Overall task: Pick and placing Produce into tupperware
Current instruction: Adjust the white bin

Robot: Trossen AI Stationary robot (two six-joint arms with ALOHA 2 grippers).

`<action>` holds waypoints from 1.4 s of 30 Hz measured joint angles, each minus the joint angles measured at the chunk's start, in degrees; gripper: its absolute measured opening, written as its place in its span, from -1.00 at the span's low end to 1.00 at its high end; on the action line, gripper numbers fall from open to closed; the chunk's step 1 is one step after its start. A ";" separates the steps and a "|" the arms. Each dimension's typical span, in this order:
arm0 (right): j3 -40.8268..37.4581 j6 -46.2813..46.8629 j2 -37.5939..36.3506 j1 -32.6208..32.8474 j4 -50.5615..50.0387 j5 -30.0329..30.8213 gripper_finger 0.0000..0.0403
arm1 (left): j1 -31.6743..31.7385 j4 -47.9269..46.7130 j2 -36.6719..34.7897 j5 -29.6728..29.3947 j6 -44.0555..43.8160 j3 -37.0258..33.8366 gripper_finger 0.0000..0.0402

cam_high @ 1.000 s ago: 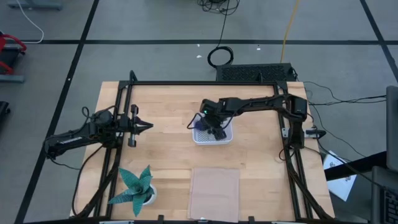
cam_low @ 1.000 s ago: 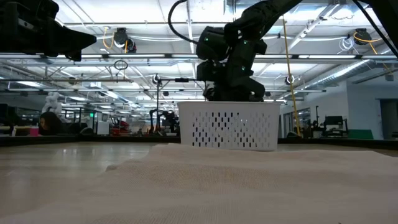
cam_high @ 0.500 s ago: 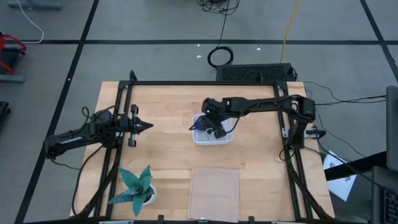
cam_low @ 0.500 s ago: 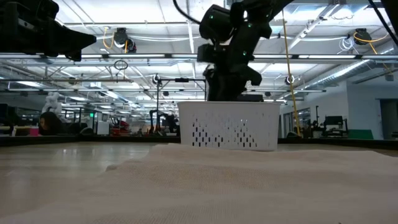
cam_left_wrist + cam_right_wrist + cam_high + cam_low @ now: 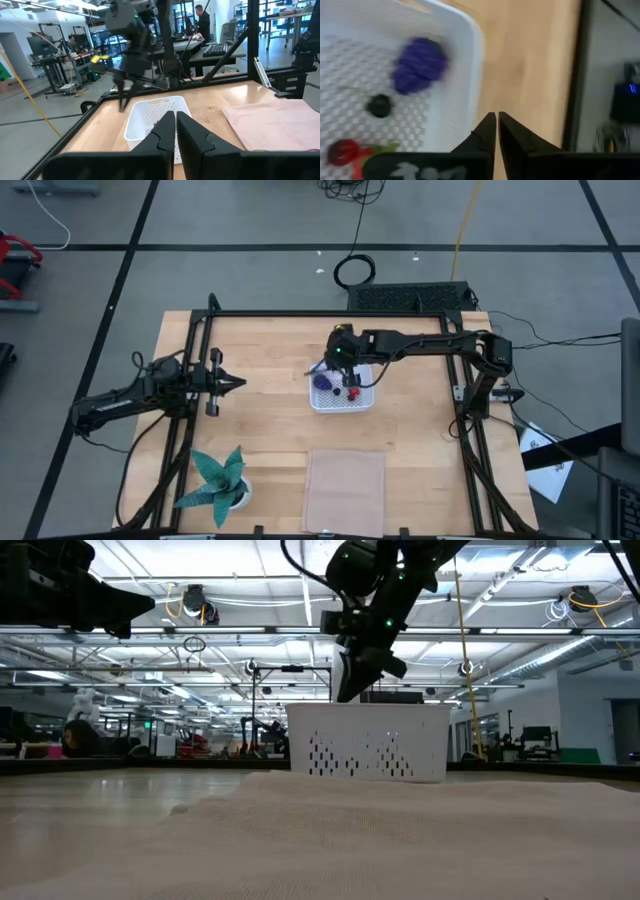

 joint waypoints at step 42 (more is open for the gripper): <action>0.00 16.11 -0.04 -4.60 -21.60 -1.34 -1.00 | -0.02 -0.03 0.01 0.00 0.00 -0.02 -0.86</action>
